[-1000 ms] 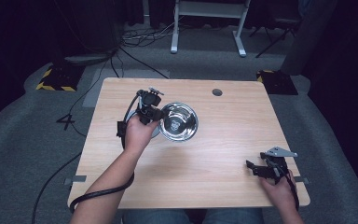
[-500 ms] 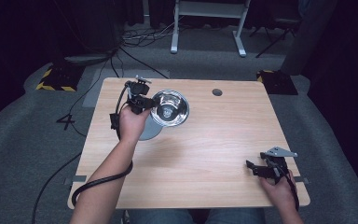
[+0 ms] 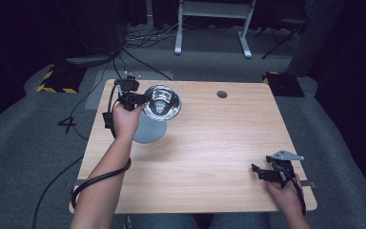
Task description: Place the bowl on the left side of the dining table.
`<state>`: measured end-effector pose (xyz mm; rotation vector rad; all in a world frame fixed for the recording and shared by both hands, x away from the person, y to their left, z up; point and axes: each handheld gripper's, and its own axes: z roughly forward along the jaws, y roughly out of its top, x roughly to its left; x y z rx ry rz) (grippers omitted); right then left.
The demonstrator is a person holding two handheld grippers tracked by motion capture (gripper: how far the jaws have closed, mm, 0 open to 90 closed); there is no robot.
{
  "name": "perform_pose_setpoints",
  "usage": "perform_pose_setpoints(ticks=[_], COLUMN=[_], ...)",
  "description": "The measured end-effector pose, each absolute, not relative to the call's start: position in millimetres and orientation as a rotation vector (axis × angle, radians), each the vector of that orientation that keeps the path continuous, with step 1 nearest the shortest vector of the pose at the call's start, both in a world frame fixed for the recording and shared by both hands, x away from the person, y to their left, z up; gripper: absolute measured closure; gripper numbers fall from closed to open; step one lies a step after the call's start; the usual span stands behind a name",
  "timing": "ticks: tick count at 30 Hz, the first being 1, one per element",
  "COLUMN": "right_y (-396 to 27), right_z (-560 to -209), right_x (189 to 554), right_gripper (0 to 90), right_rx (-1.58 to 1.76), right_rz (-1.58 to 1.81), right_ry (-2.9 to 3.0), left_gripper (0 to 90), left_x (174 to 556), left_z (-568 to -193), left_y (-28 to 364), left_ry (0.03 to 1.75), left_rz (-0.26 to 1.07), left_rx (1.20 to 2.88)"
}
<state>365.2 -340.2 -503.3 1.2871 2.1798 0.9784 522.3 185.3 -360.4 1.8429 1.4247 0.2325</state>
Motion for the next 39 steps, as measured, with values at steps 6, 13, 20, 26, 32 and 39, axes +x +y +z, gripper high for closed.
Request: perform_pose_setpoints(ticks=[6,13,20,26,32,39], right_y=[-340.1,-340.1,-340.1,-340.1,-340.1,-340.1], right_z=[-503.3,-503.3,-503.3,-503.3,-503.3,-503.3], right_x=[365.1,365.1,365.1,365.1,365.1,365.1], right_gripper=[23.2,23.2,23.2,23.2,23.2,23.2], right_rx=[1.287,1.287,1.287,1.287,1.287,1.287], right_rz=[0.978,0.978,0.978,0.978,0.978,0.978], right_ry=[2.18,2.18,2.18,2.18,2.18,2.18], left_gripper=[85.0,85.0,85.0,84.9,84.9,84.9], left_x=[526.5,532.4,536.1,536.3,537.4,538.5], left_z=[-363.1,-369.0,-377.7,-395.1,-410.1,-427.7], left_y=[196.1,210.1,216.7,219.3,220.7,224.0], left_ry=[1.461,1.504,1.535,1.559,1.591,1.632], left_rz=[0.222,0.215,0.2,0.188,0.153,0.134], left_rx=[1.801,1.772,1.761,1.767,1.749,1.751])
